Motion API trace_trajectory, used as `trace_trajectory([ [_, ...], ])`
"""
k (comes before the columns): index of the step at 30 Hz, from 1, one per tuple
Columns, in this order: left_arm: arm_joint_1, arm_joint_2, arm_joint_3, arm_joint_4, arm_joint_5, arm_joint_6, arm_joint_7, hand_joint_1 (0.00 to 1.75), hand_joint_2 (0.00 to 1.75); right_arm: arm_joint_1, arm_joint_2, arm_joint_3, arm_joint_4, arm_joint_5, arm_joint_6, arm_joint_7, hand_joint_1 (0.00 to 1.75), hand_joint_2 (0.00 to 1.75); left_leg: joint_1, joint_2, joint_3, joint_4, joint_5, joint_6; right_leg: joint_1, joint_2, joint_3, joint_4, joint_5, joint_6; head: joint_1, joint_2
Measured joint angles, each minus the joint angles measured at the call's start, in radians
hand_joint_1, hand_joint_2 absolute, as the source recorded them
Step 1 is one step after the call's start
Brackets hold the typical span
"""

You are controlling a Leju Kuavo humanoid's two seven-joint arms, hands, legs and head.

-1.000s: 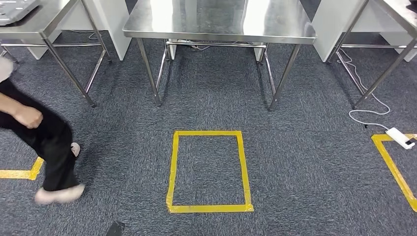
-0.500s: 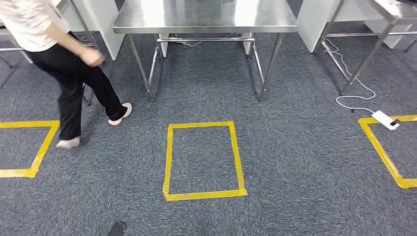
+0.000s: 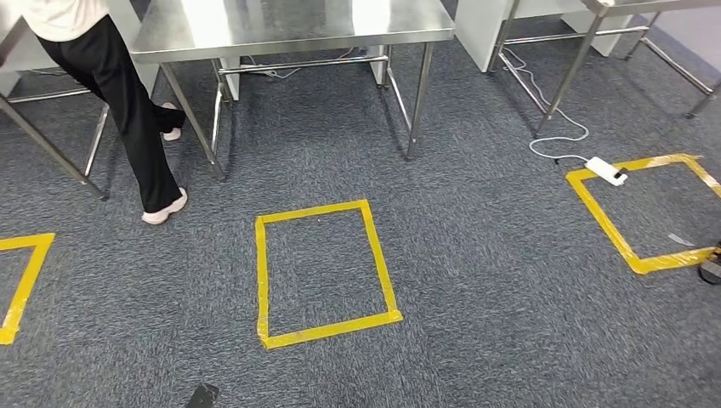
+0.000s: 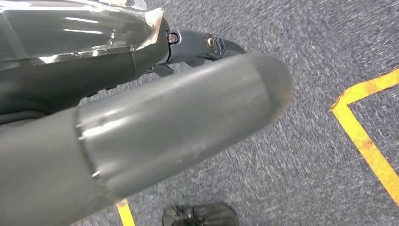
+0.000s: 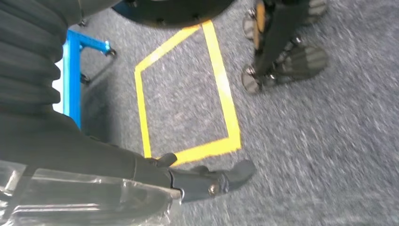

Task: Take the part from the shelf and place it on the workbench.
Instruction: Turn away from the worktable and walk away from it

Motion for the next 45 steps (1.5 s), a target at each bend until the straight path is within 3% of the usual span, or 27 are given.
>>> trace_trajectory([
  [3, -0.002, -0.001, -0.001, 0.000, -0.002, -0.001, 0.002, 0.00, 0.00, -0.001, -0.002, 0.000, 0.000, 0.000, 0.000, 0.000, 0.00, 1.75, 0.004, 0.043, 0.013, -0.036, 0.008, 0.007, -0.001, -0.059, -0.078, 0.134, -0.060, 0.005, 0.008, 0.000],
  [5, 0.000, -0.003, -0.001, 0.000, -0.004, -0.003, 0.003, 0.00, 0.00, 0.000, -0.004, 0.000, 0.000, 0.000, 0.000, 0.001, 0.00, 1.75, 0.004, 0.070, 0.011, -0.036, 0.008, 0.007, -0.009, -0.071, -0.136, 0.243, -0.094, 0.015, 0.011, 0.000],
  [6, 0.001, -0.004, -0.002, 0.000, -0.004, -0.004, 0.003, 0.00, 0.00, 0.001, -0.006, 0.000, 0.000, 0.000, 0.000, 0.001, 0.00, 1.75, 0.004, 0.083, 0.011, -0.035, 0.007, 0.006, -0.013, -0.074, -0.144, 0.256, -0.091, 0.025, 0.011, 0.000],
  [7, 0.000, -0.005, -0.002, 0.000, -0.005, -0.006, 0.003, 0.00, 0.00, 0.003, -0.008, 0.000, 0.000, 0.000, 0.000, 0.001, 0.00, 1.75, 0.006, 0.094, 0.012, -0.034, 0.006, 0.003, -0.019, -0.080, -0.131, 0.228, -0.072, 0.037, 0.011, 0.000],
  [8, 0.000, -0.006, -0.003, 0.000, -0.005, -0.007, 0.003, 0.00, 0.00, 0.005, -0.009, 0.000, 0.000, -0.001, 0.000, 0.000, 0.00, 1.75, 0.008, 0.105, 0.013, -0.032, 0.004, -0.001, -0.024, -0.094, -0.098, 0.163, -0.042, 0.051, 0.011, 0.000],
  [10, -0.001, -0.005, -0.003, 0.000, -0.006, -0.010, 0.003, 0.00, 0.00, 0.003, -0.009, 0.000, 0.001, -0.002, 0.000, 0.000, 0.00, 1.75, 0.008, 0.125, 0.017, -0.024, -0.003, -0.015, -0.027, -0.145, -0.032, 0.028, 0.011, 0.064, 0.012, 0.000],
  [12, -0.002, -0.004, -0.003, 0.000, -0.006, -0.010, 0.003, 0.00, 0.00, 0.000, -0.007, 0.000, 0.001, -0.003, 0.000, -0.001, 0.00, 1.75, 0.002, 0.141, 0.021, -0.019, -0.010, -0.030, -0.021, -0.166, -0.017, -0.014, 0.027, 0.049, 0.010, 0.000],
  [14, -0.004, -0.005, -0.004, 0.000, -0.007, -0.010, 0.003, 0.00, 0.00, 0.001, -0.008, 0.000, 0.001, -0.003, 0.000, -0.001, 0.00, 1.75, 0.004, 0.156, 0.026, -0.018, -0.015, -0.042, -0.021, -0.141, -0.022, -0.010, 0.030, 0.028, 0.007, 0.000],
  [16, -0.005, -0.005, -0.004, 0.000, -0.007, -0.010, 0.003, 0.00, 0.00, 0.001, -0.008, 0.000, 0.001, -0.004, 0.000, -0.001, 0.00, 1.75, 0.012, 0.127, 0.016, 0.014, -0.046, -0.050, -0.025, -0.118, -0.021, -0.011, 0.037, 0.010, 0.006, 0.000],
  [19, -0.002, -0.004, -0.004, 0.000, -0.008, -0.011, 0.005, 0.00, 0.00, 0.000, -0.008, 0.000, 0.001, -0.005, 0.000, -0.001, 0.00, 1.75, 0.015, 0.056, -0.063, 0.195, -0.153, -0.049, -0.021, -0.083, -0.027, -0.010, 0.045, -0.008, 0.002, 0.000],
  [21, 0.000, -0.004, -0.004, 0.000, -0.011, -0.012, 0.011, 0.00, 0.00, 0.002, -0.007, 0.000, 0.001, -0.006, 0.000, -0.002, 0.00, 1.75, 0.014, 0.044, -0.107, 0.284, -0.176, -0.043, -0.013, -0.054, -0.028, -0.010, 0.047, -0.012, 0.001, 0.000],
  [22, 0.000, -0.004, -0.004, 0.000, -0.013, -0.013, 0.013, 0.00, 0.00, 0.003, -0.007, 0.000, 0.001, -0.007, 0.000, -0.002, 0.00, 1.75, 0.013, 0.041, -0.106, 0.277, -0.157, -0.039, -0.010, -0.039, -0.028, -0.009, 0.048, -0.013, 0.001, 0.000],
  [23, 0.000, -0.004, -0.004, 0.000, -0.014, -0.013, 0.014, 0.00, 0.00, 0.004, -0.007, 0.000, 0.001, -0.008, 0.000, -0.003, 0.00, 1.75, 0.013, 0.036, -0.087, 0.231, -0.122, -0.035, -0.009, -0.025, -0.026, -0.008, 0.048, -0.012, 0.001, 0.000],
  [25, -0.001, -0.003, -0.005, 0.000, -0.016, -0.014, 0.014, 0.00, 0.00, 0.004, -0.005, 0.000, 0.001, -0.010, 0.000, -0.003, 0.00, 1.75, 0.014, -0.011, -0.031, 0.099, -0.051, -0.023, -0.005, 0.003, -0.027, -0.003, 0.047, -0.011, 0.001, 0.000],
  [27, -0.001, -0.002, -0.007, 0.000, -0.017, -0.014, 0.015, 0.00, 0.00, 0.001, -0.002, 0.000, 0.001, -0.013, 0.000, -0.003, 0.00, 1.75, 0.013, -0.049, -0.002, 0.027, -0.029, -0.018, -0.004, 0.027, -0.038, 0.002, 0.050, -0.003, 0.002, 0.000],
  [28, -0.002, -0.001, -0.009, 0.000, -0.018, -0.014, 0.016, 0.00, 0.00, 0.002, -0.001, 0.000, 0.002, -0.014, -0.001, -0.003, 0.00, 1.75, 0.010, -0.049, -0.001, 0.021, -0.031, -0.018, -0.005, 0.038, -0.046, 0.003, 0.053, 0.003, 0.002, 0.000],
  [29, -0.003, -0.002, -0.011, 0.000, -0.018, -0.014, 0.016, 0.00, 0.00, 0.003, 0.000, 0.000, 0.001, -0.014, -0.001, -0.003, 0.00, 1.75, 0.008, -0.036, 0.000, 0.017, -0.029, -0.016, -0.006, 0.050, -0.054, 0.001, 0.057, 0.010, 0.002, 0.000],
  [31, -0.006, -0.003, -0.013, 0.000, -0.020, -0.014, 0.016, 0.00, 0.00, 0.006, 0.000, 0.000, 0.002, -0.016, -0.002, -0.003, 0.00, 1.75, 0.007, -0.009, 0.002, 0.004, -0.020, -0.003, -0.006, 0.020, -0.074, 0.023, 0.047, 0.019, 0.004, 0.000],
  [33, -0.007, -0.003, -0.014, -0.001, -0.021, -0.014, 0.016, 0.00, 0.00, 0.005, 0.001, 0.000, 0.002, -0.016, -0.002, -0.003, 0.00, 1.75, 0.006, 0.024, 0.004, -0.005, -0.014, 0.007, -0.007, -0.044, -0.124, 0.119, -0.004, 0.018, 0.009, 0.000],
  [34, -0.006, -0.003, -0.014, -0.001, -0.022, -0.014, 0.016, 0.00, 0.00, 0.003, 0.002, 0.000, 0.002, -0.016, -0.002, -0.003, 0.00, 1.75, 0.005, 0.041, 0.003, -0.005, -0.013, 0.009, -0.008, -0.063, -0.158, 0.188, -0.035, 0.017, 0.011, 0.000],
  [36, -0.005, -0.003, -0.014, 0.000, -0.022, -0.015, 0.016, 0.00, 0.00, 0.003, 0.002, 0.000, 0.002, -0.016, -0.002, -0.003, 0.00, 1.75, 0.002, 0.073, 0.001, -0.005, -0.014, 0.009, -0.013, -0.073, -0.202, 0.286, -0.069, 0.026, 0.011, 0.000],
  [37, -0.005, -0.003, -0.014, 0.000, -0.022, -0.015, 0.016, 0.00, 0.00, 0.005, 0.002, 0.000, 0.002, -0.015, -0.002, -0.003, 0.00, 1.75, 0.002, 0.087, 0.001, -0.005, -0.014, 0.009, -0.015, -0.076, -0.196, 0.285, -0.065, 0.034, 0.012, 0.000],
  [38, -0.005, -0.003, -0.014, 0.000, -0.021, -0.015, 0.016, 0.00, 0.00, 0.006, 0.002, 0.000, 0.002, -0.015, -0.002, -0.003, 0.00, 1.75, 0.002, 0.100, 0.002, -0.005, -0.014, 0.008, -0.017, -0.082, -0.168, 0.241, -0.047, 0.044, 0.012, 0.000],
  [40, -0.006, -0.003, -0.015, 0.000, -0.020, -0.014, 0.016, 0.00, 0.00, 0.006, 0.002, 0.000, 0.002, -0.013, -0.002, -0.003, 0.00, 1.75, 0.002, 0.123, 0.005, -0.004, -0.016, 0.002, -0.022, -0.116, -0.082, 0.094, 0.001, 0.057, 0.012, 0.000],
  [41, -0.006, -0.003, -0.015, 0.000, -0.019, -0.014, 0.016, 0.00, 0.00, 0.005, 0.002, 0.000, 0.002, -0.011, -0.002, -0.003, 0.00, 1.75, 0.000, 0.133, 0.008, -0.004, -0.019, -0.003, -0.019, -0.136, -0.049, 0.035, 0.020, 0.057, 0.011, 0.000],
  [43, -0.005, -0.002, -0.015, 0.000, -0.018, -0.012, 0.015, 0.00, 0.00, 0.003, 0.003, 0.000, 0.003, -0.009, -0.002, -0.002, 0.00, 1.75, -0.004, 0.150, 0.013, -0.002, -0.024, -0.016, -0.012, -0.154, -0.030, -0.003, 0.037, 0.042, 0.010, 0.000],
  [45, -0.006, -0.002, -0.015, 0.000, -0.017, -0.012, 0.015, 0.00, 0.00, 0.005, 0.004, 0.000, 0.003, -0.008, -0.002, -0.001, 0.00, 1.75, -0.003, 0.162, 0.018, 0.001, -0.030, -0.029, -0.014, -0.134, -0.035, -0.001, 0.040, 0.028, 0.006, 0.000],
])
